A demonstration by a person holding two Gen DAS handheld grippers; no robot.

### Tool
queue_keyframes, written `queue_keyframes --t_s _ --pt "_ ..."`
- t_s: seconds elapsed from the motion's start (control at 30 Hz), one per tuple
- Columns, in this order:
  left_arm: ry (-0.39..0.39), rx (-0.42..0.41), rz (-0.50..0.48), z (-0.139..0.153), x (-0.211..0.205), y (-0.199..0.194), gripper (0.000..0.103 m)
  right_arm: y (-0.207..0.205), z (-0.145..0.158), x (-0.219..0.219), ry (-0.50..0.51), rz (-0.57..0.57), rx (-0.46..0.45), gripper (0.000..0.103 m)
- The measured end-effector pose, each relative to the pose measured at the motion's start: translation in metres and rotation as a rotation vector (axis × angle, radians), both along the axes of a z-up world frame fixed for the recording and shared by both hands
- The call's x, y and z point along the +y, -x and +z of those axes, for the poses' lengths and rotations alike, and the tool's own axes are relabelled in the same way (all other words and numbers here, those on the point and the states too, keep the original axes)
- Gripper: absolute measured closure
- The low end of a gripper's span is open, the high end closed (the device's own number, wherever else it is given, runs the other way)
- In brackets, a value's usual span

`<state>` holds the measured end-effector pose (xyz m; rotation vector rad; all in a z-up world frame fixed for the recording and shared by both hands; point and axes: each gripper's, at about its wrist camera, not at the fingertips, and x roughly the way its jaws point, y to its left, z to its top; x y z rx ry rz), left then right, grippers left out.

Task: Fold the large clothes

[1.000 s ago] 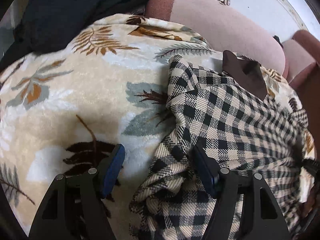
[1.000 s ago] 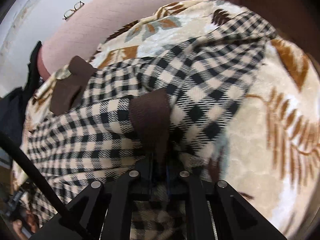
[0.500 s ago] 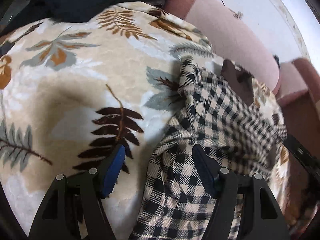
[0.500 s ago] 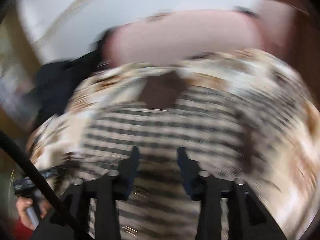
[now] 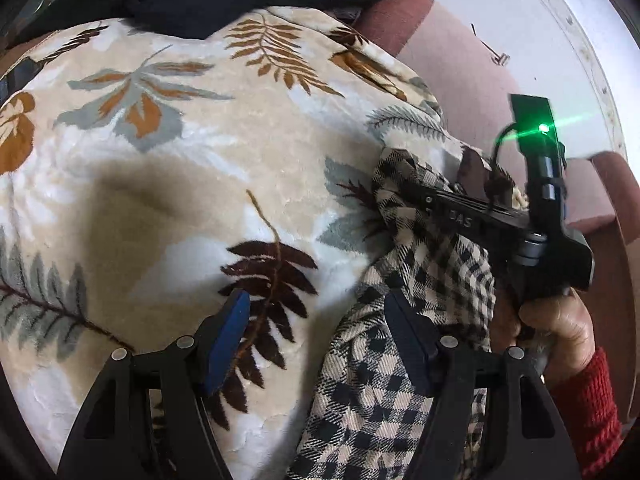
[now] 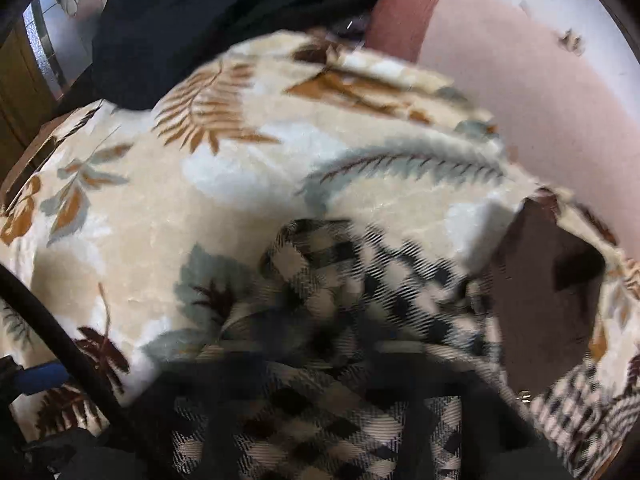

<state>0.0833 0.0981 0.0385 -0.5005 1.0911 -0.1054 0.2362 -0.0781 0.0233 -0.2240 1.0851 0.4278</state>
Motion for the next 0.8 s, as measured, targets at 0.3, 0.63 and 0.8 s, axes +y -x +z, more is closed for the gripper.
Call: queue_keyframes --t_s 0.3,0.63,0.8 --pt "0.016 0.005 0.049 0.000 0.014 -0.002 0.034 -0.039 0.017 0.030 -0.046 -0.043 -0.020 0.099" --pt "-0.045 -0.012 0.036 0.002 0.013 -0.003 0.034 -0.036 0.022 0.038 -0.090 -0.118 -0.038 0.083" --pt "-0.076 -0.031 0.017 0.005 0.002 0.002 0.034 0.026 0.054 -0.023 -0.057 -0.192 -0.092 0.070"
